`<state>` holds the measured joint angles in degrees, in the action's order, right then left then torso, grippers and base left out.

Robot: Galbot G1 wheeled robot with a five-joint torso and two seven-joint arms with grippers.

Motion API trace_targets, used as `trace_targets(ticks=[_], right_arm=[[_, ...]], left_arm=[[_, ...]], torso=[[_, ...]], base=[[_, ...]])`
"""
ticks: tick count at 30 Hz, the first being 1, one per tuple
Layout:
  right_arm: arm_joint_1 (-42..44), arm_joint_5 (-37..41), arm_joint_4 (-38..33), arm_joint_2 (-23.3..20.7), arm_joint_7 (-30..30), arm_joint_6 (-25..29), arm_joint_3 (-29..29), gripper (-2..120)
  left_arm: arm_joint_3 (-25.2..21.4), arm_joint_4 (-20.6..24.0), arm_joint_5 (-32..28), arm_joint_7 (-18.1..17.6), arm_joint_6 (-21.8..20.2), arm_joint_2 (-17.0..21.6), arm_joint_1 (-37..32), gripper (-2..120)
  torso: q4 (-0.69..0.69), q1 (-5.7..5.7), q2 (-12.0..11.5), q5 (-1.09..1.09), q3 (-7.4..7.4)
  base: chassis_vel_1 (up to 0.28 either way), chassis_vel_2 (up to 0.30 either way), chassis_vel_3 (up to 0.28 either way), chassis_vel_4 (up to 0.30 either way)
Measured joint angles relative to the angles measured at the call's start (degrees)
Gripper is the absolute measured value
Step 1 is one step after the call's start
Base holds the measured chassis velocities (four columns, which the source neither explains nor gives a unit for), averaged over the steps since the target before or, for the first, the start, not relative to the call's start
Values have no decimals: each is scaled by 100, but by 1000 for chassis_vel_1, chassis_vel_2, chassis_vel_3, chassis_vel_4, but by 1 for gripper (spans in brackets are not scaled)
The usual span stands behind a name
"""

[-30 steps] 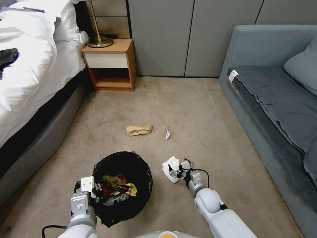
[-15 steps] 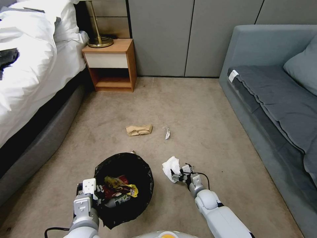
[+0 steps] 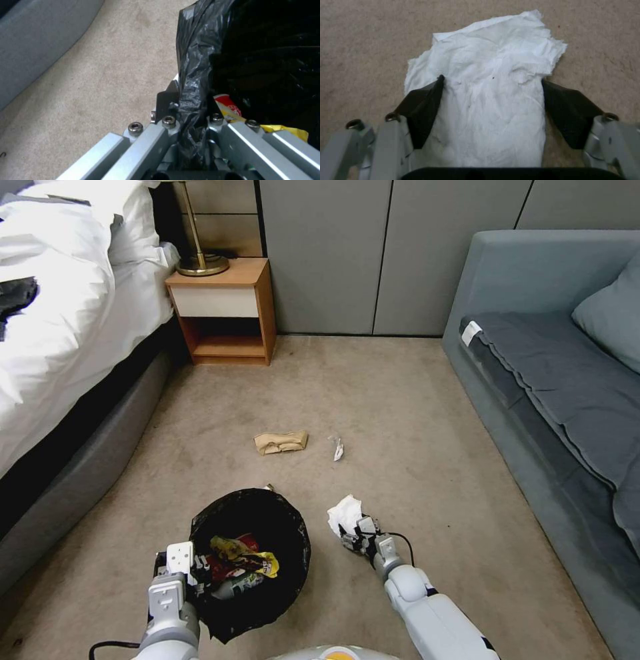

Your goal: Pick up the trash bin, then pick up the garbage from the floor and place it into the trash bin.

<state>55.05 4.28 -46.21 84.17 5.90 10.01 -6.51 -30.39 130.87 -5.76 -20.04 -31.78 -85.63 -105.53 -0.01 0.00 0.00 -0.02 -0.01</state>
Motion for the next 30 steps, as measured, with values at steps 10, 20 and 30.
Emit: trace_targets(ticks=[10, 20, 30], right_arm=[[22, -39, 46, 18, -4, 55, -29, 34], [119, -41, -173, -75, -131, 31, -108, 0], [424, 115, -1184, -281, -220, -19, -96, 0]], left_arm=[[0, 35, -13, 3, -1, 10, 2, 0], [21, 57, -23, 3, 9, 29, 18, 0], [35, 104, -26, 5, 23, 47, 2, 0]], torso=[[4, 0, 1, 5, 0], [0, 0, 0, -1, 1], [-1, 0, 0, 2, 1]], base=[[0, 0, 0, 0], [0, 0, 0, 0], [0, 0, 0, 0]])
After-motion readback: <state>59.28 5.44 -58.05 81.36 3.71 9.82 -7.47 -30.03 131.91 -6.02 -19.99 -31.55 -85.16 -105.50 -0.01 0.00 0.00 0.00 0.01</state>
